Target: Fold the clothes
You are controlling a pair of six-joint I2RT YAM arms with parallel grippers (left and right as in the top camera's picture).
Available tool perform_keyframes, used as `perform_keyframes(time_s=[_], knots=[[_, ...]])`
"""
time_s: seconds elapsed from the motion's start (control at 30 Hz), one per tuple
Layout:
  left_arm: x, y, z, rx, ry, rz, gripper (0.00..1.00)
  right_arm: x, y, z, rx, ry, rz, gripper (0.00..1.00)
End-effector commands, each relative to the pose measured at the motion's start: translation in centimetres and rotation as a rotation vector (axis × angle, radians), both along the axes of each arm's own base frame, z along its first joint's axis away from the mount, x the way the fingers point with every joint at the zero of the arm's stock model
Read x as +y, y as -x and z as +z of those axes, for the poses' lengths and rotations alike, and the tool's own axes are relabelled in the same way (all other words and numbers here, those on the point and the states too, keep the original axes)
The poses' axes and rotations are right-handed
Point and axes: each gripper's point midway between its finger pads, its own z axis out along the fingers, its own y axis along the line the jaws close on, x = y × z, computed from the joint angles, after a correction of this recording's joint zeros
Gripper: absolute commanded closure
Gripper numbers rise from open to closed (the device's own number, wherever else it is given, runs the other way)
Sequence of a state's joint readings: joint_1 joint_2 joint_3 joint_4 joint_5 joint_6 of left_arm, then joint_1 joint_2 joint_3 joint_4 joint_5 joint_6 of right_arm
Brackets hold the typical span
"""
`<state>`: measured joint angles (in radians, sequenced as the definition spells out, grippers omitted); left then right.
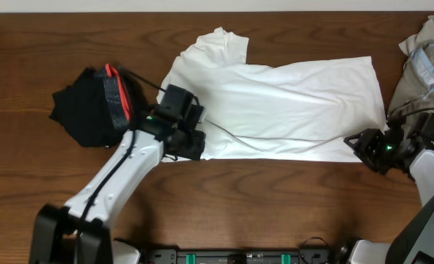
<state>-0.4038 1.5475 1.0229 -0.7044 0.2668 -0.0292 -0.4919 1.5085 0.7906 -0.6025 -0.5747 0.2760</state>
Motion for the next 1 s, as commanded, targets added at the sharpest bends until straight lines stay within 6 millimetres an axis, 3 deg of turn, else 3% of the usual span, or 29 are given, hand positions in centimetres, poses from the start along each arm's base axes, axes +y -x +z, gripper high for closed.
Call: perform_keyframes(time_s=[0.0,0.27,0.53,0.83,0.97], knots=[[-0.6,-0.8,-1.3,-0.025,-0.052,-0.114,0.55,0.3,-0.5,0.4,-0.025,0.0,0.032,0.51],[-0.9,-2.0,-3.4,-0.043,-0.093,-0.131,0.52,0.2,-0.5,0.4,-0.03,0.005,0.037,0.5],[-1.6,-1.2,-4.8,-0.031,-0.152,-0.213,0.51,0.1,-0.7,0.4,-0.039,0.011,0.037,0.5],[-2.0,-1.5,-4.9,-0.086,-0.225,-0.243,0.52,0.1,-0.7,0.4,-0.037,0.014,0.036,0.49],[-2.2,-1.8,-4.8,-0.1,-0.219,-0.242,0.63,0.1,-0.7,0.4,-0.037,0.014,0.036,0.49]])
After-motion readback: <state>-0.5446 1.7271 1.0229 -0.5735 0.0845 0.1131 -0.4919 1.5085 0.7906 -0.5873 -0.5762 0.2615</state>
